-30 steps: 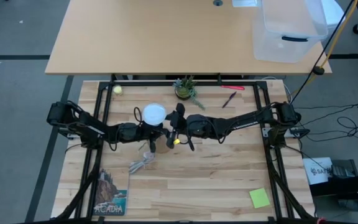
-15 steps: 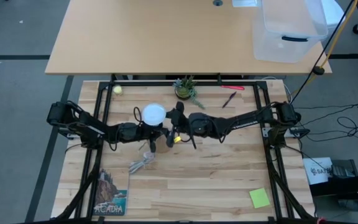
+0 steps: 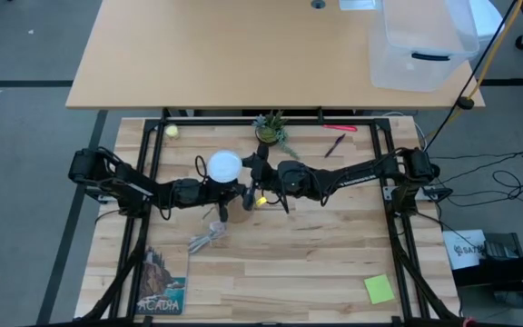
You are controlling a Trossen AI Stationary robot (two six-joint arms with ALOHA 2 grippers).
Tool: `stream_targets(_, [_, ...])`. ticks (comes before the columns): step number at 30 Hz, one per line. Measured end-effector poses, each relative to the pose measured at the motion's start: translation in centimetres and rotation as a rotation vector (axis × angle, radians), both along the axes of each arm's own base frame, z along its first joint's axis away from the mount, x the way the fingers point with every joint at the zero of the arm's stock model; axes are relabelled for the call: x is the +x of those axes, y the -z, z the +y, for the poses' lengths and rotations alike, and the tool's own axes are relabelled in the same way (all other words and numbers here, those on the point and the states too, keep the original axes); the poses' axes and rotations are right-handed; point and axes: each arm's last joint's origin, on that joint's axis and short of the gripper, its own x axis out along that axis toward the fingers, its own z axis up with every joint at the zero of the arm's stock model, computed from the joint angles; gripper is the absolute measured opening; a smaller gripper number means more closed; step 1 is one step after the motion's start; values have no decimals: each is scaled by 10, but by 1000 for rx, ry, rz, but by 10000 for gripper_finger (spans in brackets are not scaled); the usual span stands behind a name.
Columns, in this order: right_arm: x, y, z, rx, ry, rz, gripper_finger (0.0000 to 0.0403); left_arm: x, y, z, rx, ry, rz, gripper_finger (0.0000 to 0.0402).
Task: Screw lightbulb
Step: Remove the lightbulb from the lamp
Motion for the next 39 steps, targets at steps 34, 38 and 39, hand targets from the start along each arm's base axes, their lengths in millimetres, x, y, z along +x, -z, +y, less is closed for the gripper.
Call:
stream_targets(34, [-1, 3, -30, -88, -487, 30, 216, 1, 0, -6, 46, 255, 9, 22])
stream_targets(38, [-1, 4, -30, -87, -487, 31, 199, 1, 0, -5, 47, 248, 8, 22])
stream_targets(39, [-1, 4, -30, -87, -487, 31, 196, 1, 0, -4, 47, 247, 8, 22])
